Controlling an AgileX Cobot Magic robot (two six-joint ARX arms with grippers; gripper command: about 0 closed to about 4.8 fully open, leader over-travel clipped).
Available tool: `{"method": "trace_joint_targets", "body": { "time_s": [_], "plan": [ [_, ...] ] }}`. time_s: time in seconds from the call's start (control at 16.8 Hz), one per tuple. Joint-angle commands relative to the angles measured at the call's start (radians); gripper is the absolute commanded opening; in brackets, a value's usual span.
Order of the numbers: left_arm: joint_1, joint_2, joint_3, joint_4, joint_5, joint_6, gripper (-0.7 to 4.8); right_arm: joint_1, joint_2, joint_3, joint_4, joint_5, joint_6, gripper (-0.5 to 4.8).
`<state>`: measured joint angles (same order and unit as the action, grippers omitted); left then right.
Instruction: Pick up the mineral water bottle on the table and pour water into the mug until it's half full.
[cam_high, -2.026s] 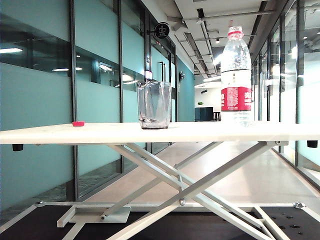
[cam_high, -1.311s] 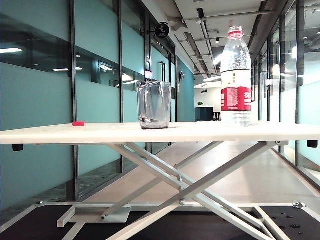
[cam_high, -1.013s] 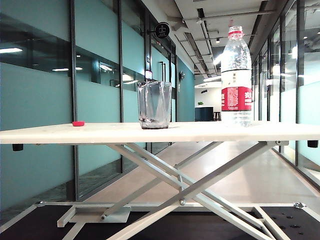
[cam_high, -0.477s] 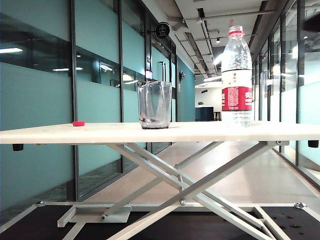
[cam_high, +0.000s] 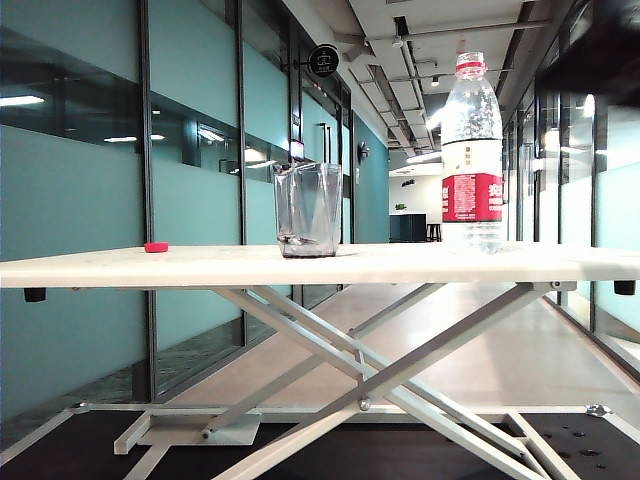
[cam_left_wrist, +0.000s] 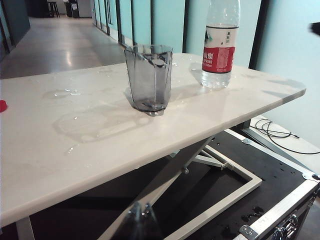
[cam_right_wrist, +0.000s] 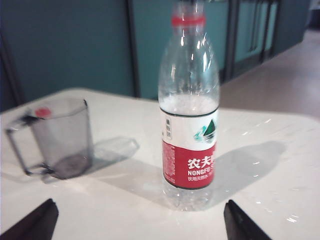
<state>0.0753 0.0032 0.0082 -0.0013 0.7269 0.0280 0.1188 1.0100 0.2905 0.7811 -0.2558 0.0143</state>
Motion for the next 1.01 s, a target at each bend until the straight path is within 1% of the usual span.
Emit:
{"method": "trace_joint_targets", "body": {
  "time_s": [0.06,0.12,0.18,0.36,0.48,0.66,0.83,1.01],
  "plan": [
    [0.001,0.0,0.002,-0.008,0.008,0.024,-0.05,-0.001,0.259,0.132,0.109,-0.048,0.001,4.79],
    [0.001,0.0,0.002,-0.015,0.007,0.024,-0.05,-0.001,0.364,0.193,0.136,-0.077,0.001,4.79],
    [0.002,0.001,0.002,-0.019,0.007,0.025,-0.05,-0.005,0.448,0.25,0.151,-0.082,0.001,4.79],
    [0.002,0.0,0.002,-0.021,0.007,0.032,-0.05,-0.018,0.595,0.359,0.16,-0.088,0.0,4.79],
    [0.002,0.0,0.002,-0.021,0.008,0.05,-0.05,-0.025,0.672,0.42,0.166,-0.104,0.0,4.79],
    [0.002,0.0,0.002,-0.034,0.011,0.051,-0.05,-0.035,0.759,0.5,0.172,-0.142,0.0,4.79],
    [0.002,0.0,0.002,-0.067,0.012,0.071,-0.05,-0.036,0.84,0.595,0.174,-0.144,0.0,4.79],
    [0.001,0.0,0.002,-0.092,0.011,0.095,-0.05,-0.036,0.878,0.649,0.173,-0.144,0.0,4.79]
  ]
}}
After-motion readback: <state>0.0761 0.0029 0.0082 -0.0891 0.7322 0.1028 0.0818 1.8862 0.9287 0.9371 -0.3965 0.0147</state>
